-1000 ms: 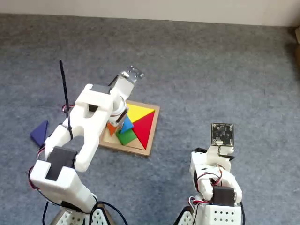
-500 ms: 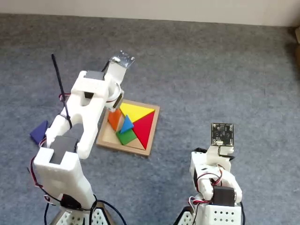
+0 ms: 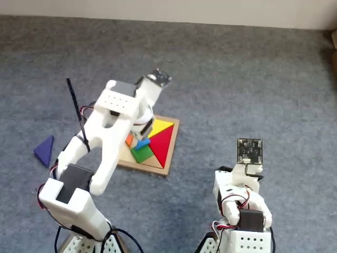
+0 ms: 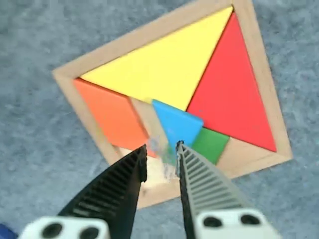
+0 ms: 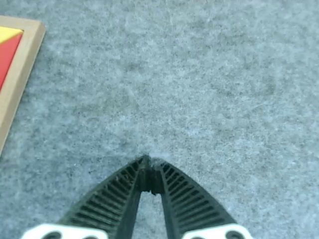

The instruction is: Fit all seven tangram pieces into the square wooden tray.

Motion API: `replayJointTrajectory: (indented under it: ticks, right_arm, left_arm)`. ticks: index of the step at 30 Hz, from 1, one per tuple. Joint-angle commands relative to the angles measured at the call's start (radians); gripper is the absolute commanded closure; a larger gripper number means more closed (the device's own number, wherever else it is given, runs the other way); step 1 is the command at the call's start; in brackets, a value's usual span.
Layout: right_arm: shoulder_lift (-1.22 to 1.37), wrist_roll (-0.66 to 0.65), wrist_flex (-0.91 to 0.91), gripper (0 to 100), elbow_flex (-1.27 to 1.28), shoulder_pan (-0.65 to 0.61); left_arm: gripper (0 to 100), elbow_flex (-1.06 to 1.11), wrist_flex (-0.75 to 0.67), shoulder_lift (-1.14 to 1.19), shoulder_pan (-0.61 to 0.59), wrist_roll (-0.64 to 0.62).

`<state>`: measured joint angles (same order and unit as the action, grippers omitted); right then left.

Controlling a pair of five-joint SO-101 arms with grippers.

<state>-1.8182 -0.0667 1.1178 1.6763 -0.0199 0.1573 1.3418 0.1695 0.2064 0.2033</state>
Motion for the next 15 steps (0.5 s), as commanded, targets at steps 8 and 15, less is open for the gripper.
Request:
replayJointTrajectory:
  ticks: [8,15]
  right_arm:
    - [-0.005,-0.006,-0.01,98.0,0.102,0.013]
    - [-0.005,-0.006,-0.01,98.0,0.102,0.013]
  left_arm:
    - [88,0.059,-0.163,0.111,-0.027,-0.011]
    - [88,-0.001,-0.158,0.174,-0.097,-0.011]
